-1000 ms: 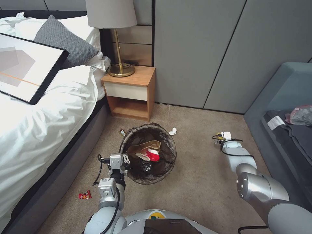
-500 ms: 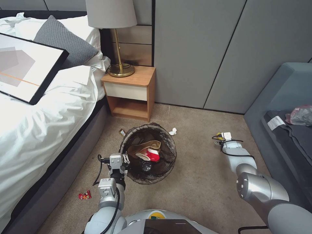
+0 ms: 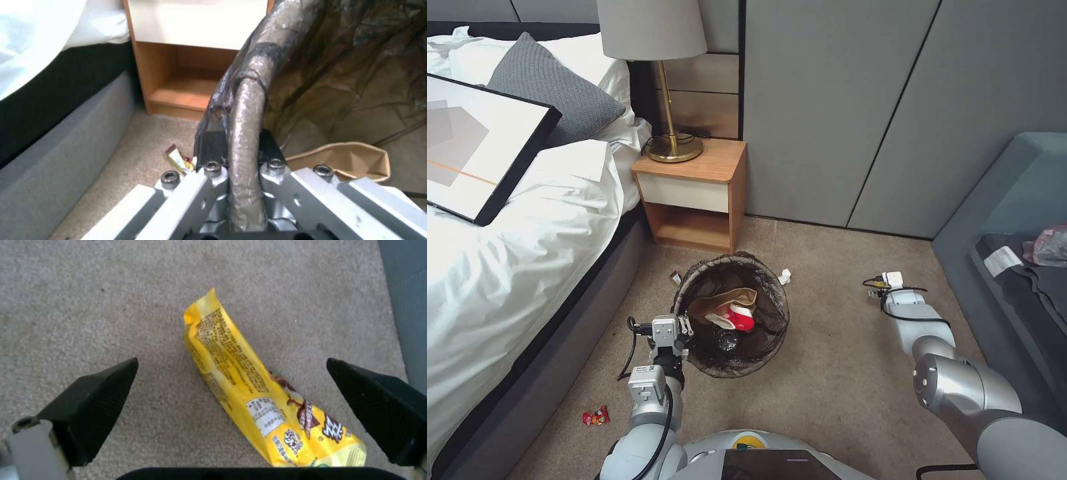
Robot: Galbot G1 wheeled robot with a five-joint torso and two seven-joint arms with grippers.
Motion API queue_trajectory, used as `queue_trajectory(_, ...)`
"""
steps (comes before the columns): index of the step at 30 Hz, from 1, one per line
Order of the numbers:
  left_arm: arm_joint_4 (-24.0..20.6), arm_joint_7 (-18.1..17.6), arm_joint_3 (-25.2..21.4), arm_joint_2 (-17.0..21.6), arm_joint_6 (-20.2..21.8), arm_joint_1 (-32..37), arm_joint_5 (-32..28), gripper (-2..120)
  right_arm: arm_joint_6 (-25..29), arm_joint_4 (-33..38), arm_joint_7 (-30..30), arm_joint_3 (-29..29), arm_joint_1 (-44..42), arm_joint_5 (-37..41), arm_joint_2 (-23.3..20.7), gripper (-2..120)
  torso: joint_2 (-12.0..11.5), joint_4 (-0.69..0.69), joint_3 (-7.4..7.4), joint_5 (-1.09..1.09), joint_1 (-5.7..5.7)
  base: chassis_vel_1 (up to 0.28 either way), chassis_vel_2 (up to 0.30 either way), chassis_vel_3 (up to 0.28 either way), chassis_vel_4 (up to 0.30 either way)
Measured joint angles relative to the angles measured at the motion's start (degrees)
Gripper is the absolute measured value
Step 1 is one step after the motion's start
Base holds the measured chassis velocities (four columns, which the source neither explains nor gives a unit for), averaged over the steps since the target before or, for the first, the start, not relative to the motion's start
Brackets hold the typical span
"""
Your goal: Pick up the trash bin, then pick up the garbage from the floor and place it into the trash bin.
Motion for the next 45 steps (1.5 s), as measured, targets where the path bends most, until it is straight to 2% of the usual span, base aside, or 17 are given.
queue_trajectory(45, 0.00, 0.00, 0.00, 0.00, 0.00, 0.00, 0.00, 0, 0.34, -0.11, -0.01, 0.15, -0.45, 2.23, -0.07, 100, 0.00, -0.01, 0.00, 0.00, 0.00, -0.002, 0.000, 0.001, -0.001)
